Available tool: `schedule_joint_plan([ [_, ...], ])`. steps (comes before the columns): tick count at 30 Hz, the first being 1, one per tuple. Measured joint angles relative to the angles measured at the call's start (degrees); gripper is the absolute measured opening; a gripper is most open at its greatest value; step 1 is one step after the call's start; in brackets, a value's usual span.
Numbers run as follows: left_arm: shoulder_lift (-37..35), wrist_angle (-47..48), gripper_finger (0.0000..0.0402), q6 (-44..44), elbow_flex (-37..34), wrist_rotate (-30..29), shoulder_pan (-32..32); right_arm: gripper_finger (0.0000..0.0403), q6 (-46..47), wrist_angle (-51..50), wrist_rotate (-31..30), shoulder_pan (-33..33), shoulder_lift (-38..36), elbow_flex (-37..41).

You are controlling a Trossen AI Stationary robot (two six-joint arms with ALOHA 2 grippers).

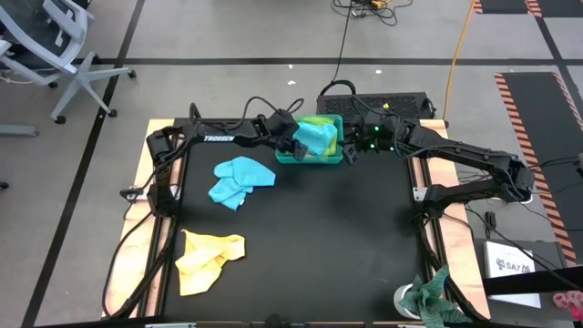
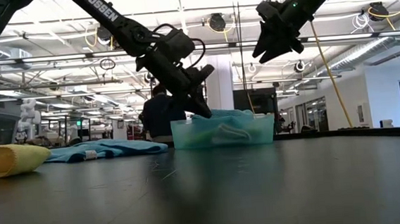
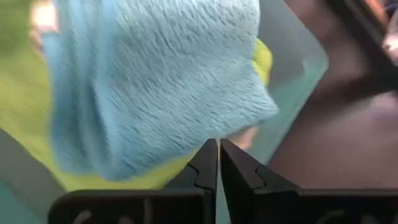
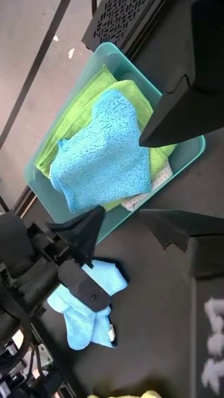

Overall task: Fold microfiber towels
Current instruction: Put the blue microfiber towel into the blue bin

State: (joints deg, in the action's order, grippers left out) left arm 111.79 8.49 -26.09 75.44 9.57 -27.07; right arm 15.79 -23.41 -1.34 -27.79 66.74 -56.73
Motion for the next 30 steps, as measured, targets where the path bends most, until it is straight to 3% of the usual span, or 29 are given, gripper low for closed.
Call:
schedule_joint_plan([
  [4,-0.6,0.8,0.0019,13.5,0.0,-2.1,0.3,0.0164,0.0,-0.2,0.1,0.0,0.0,0.0],
  [10,-2.3,7.6,0.0019,40.4,0.0,-3.2,2.4,0.0164,0.0,-1.5,0.1,0.0,0.0,0.0],
  [15,-2.3,11.1,0.0019,59.4,0.0,-14.4,5.4,0.0164,0.1,-1.8,0.1,0.0,0.0,0.0],
  [17,-2.2,10.1,0.0019,63.2,-0.1,-19.5,6.4,0.0164,0.1,-1.8,0.1,0.0,0.0,0.0],
  [21,-2.4,7.3,0.0030,65.9,-0.1,-24.0,7.5,0.0164,0.4,-1.8,0.1,0.0,0.0,0.0],
  [30,-2.5,6.7,0.0113,66.9,-0.1,-25.1,7.5,0.0164,2.2,-1.8,0.2,0.0,0.0,0.0],
])
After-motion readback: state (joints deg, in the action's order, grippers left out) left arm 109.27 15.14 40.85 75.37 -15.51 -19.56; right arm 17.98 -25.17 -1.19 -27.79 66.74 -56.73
